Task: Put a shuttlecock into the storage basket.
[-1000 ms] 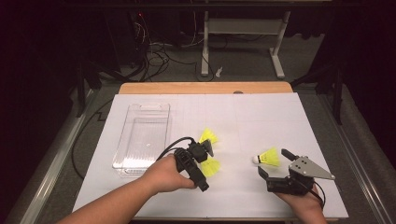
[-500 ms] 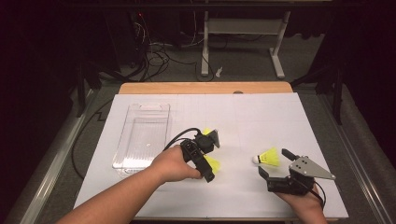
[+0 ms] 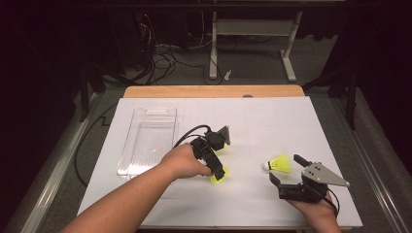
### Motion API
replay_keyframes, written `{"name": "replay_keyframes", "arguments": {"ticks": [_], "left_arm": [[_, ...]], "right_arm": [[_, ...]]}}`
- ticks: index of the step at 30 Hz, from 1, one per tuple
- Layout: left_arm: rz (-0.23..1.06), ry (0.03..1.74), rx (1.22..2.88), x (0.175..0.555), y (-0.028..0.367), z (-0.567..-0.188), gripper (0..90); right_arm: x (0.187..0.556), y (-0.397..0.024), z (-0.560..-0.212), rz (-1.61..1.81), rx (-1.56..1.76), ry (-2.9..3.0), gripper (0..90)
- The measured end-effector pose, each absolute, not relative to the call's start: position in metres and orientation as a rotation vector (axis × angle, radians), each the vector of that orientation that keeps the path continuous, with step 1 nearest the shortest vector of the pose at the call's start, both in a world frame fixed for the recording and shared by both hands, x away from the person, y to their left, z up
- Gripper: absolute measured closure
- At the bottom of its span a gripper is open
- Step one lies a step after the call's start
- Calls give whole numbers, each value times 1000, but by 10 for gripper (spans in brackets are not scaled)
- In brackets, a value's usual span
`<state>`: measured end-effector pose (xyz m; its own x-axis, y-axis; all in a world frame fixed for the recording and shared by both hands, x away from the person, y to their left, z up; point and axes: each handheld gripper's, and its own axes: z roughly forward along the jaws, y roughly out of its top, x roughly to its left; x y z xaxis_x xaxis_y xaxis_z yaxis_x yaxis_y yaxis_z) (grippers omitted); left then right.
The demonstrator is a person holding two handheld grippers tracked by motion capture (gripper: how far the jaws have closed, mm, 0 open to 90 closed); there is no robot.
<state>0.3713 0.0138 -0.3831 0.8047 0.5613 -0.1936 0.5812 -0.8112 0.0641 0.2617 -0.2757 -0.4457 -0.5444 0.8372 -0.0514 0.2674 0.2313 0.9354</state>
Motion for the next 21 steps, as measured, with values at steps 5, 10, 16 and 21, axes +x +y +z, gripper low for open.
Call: {"name": "replay_keyframes", "arguments": {"ticks": [5, 10, 16, 21], "left_arm": [[-245, 924, 2866, 377, 12, -390, 133], [-229, 933, 2875, 378, 8, -396, 166], [-208, 922, 2888, 377, 3, -402, 280], [-205, 907, 2896, 376, 1, -404, 361]], "right_arm": [[262, -276, -446, 1308, 1011, 1945, 0], [262, -276, -446, 1310, 1013, 1946, 0], [262, -275, -446, 1308, 1010, 1948, 0], [262, -276, -447, 1306, 1011, 1949, 0]]}}
